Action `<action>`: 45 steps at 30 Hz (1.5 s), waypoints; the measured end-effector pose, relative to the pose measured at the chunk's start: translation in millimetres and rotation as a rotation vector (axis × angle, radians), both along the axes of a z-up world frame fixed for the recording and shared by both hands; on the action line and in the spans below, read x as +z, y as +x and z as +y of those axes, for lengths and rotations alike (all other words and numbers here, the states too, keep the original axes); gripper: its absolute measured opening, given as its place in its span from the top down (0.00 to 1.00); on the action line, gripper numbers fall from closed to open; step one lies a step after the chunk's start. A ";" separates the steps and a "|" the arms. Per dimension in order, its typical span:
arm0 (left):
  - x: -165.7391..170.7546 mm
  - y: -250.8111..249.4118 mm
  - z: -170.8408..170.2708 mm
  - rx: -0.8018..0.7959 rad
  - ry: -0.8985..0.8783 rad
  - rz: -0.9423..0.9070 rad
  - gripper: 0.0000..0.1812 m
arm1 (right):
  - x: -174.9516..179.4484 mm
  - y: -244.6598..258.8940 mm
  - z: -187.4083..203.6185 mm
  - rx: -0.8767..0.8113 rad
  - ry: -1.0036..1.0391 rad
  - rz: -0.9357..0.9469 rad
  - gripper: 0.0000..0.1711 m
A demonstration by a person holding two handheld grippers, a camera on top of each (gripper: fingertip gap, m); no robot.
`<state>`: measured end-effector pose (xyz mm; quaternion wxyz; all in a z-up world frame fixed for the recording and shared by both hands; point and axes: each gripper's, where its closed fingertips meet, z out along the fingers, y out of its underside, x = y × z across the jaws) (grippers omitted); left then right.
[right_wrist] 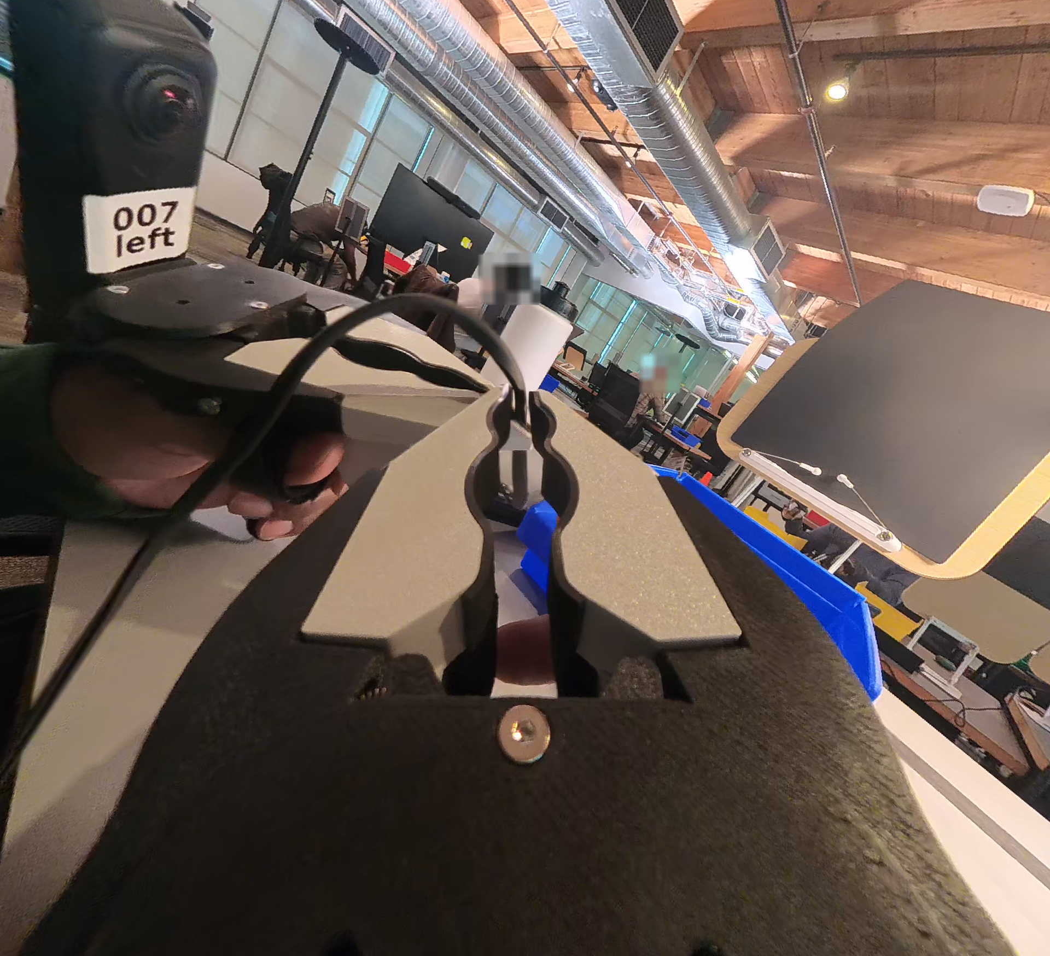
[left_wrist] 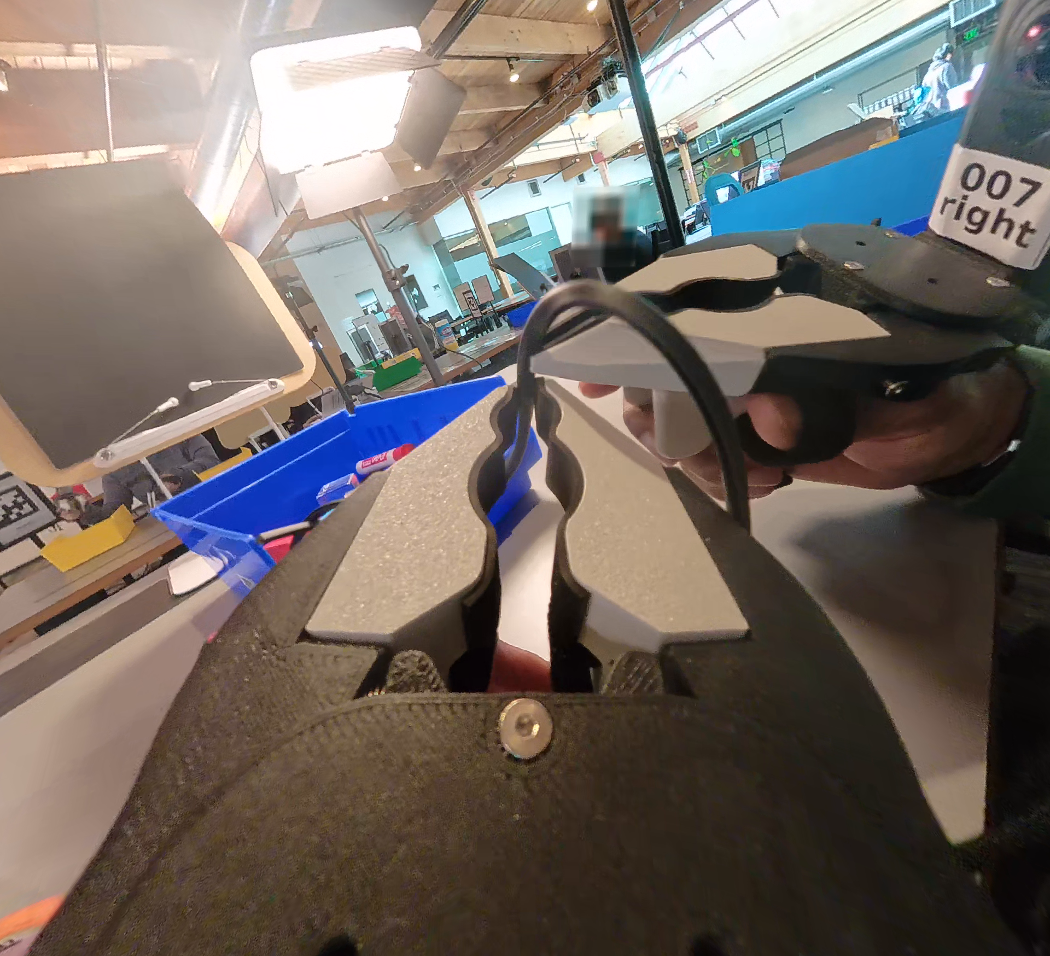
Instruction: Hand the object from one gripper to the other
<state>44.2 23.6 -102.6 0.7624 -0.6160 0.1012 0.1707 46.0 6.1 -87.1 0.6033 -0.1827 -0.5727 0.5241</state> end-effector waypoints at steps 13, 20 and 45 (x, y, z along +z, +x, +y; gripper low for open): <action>16.1 -12.3 -12.2 -0.166 0.092 -0.322 0.97 | -5.4 -7.3 6.9 -0.092 0.061 -0.002 0.95; 15.4 -4.9 -10.6 -0.231 0.078 -0.352 0.98 | -10.7 -11.5 6.6 -0.123 0.108 -0.011 0.94; 9.8 -0.8 -5.8 -0.129 0.057 -0.201 0.94 | -11.2 -16.6 14.2 -0.178 0.112 -0.025 0.96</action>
